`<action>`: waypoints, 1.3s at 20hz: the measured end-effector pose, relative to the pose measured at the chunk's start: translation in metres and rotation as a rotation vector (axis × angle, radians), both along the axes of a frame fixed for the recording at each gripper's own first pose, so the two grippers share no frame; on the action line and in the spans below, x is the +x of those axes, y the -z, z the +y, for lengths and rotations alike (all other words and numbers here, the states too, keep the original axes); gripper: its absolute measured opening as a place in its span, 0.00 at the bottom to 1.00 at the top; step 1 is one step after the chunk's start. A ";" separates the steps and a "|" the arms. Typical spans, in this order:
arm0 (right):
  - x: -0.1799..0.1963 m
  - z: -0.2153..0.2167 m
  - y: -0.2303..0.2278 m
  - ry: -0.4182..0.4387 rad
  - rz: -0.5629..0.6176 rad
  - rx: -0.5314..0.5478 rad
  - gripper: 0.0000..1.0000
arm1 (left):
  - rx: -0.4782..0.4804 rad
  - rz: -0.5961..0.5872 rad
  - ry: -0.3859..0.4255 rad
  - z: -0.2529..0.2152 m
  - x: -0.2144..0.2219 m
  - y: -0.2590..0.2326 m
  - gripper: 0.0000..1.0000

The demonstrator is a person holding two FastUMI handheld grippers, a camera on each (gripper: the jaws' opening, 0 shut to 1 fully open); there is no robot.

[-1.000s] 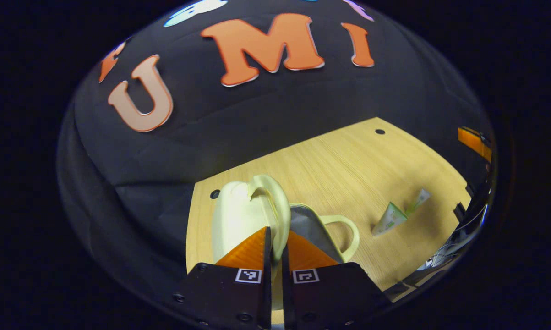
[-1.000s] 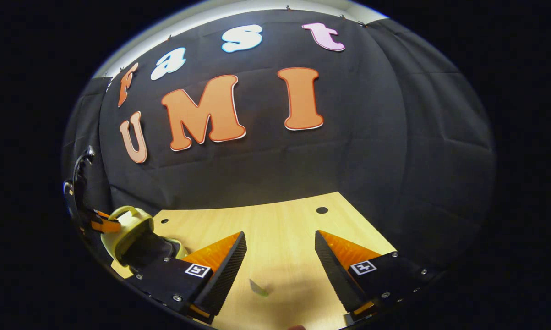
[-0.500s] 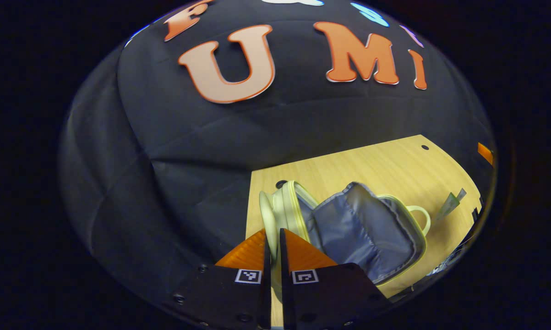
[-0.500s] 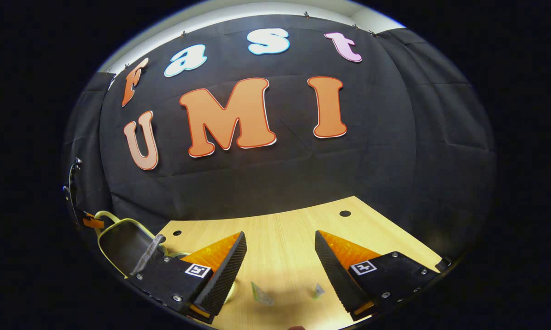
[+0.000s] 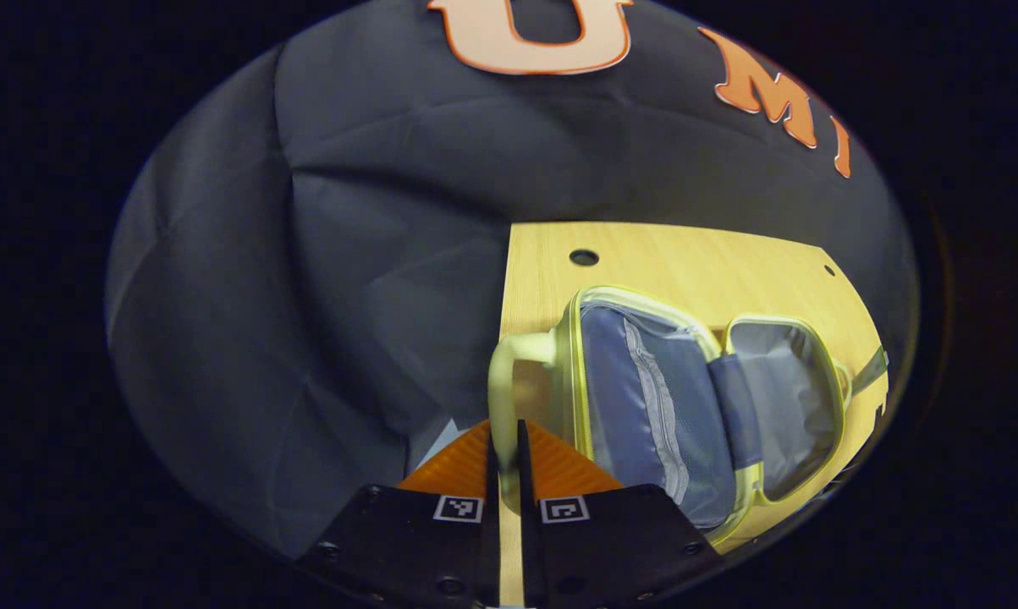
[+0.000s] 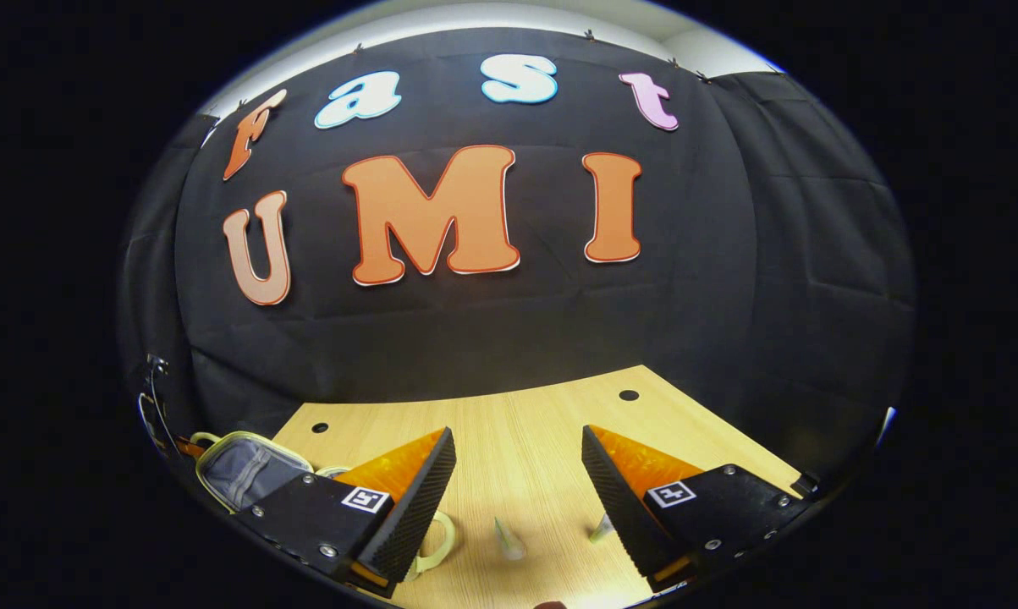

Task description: First open the suitcase, pack the skin care products into it, and then close the suitcase.

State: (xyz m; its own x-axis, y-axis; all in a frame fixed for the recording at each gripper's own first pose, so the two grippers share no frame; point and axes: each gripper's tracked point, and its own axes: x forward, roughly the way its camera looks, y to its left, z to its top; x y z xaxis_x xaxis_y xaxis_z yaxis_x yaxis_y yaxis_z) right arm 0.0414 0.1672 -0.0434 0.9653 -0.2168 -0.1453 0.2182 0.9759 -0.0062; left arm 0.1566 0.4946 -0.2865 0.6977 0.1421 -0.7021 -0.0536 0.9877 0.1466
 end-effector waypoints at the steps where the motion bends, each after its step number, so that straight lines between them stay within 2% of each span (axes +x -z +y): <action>1: 0.001 0.000 -0.002 0.007 -0.002 -0.013 0.95 | -0.004 0.019 -0.009 0.006 0.000 0.012 0.10; 4: 0.003 0.004 0.000 0.010 0.012 -0.023 0.95 | -0.014 0.076 -0.035 0.006 -0.003 0.035 0.10; 11: 0.005 0.011 0.012 -0.004 0.057 -0.030 0.95 | -0.046 0.140 -0.082 0.019 -0.004 0.053 0.11; 14: 0.004 0.008 0.006 -0.010 0.048 -0.035 0.95 | 0.046 0.162 -0.059 0.021 -0.002 0.063 0.28; 15: 0.003 0.006 0.006 -0.011 0.044 -0.032 0.95 | 0.081 0.153 -0.054 0.023 0.000 0.061 0.29; 16: 0.002 0.005 0.005 -0.013 0.041 -0.030 0.95 | 0.093 0.143 -0.049 0.022 -0.001 0.055 0.35; 17: 0.000 0.002 0.007 -0.013 0.042 -0.032 0.95 | 0.125 0.118 -0.068 0.025 0.000 0.045 0.36; 20: -0.004 -0.009 0.009 -0.017 0.041 -0.050 0.95 | 0.167 0.037 -0.069 0.014 0.001 0.011 0.89; 22: -0.005 -0.018 0.010 -0.028 0.038 -0.060 0.95 | 0.160 -0.013 -0.059 -0.010 0.002 -0.010 0.99; 26: -0.006 -0.042 0.011 -0.063 0.037 -0.051 0.95 | 0.128 -0.174 -0.017 -0.094 -0.001 -0.069 0.99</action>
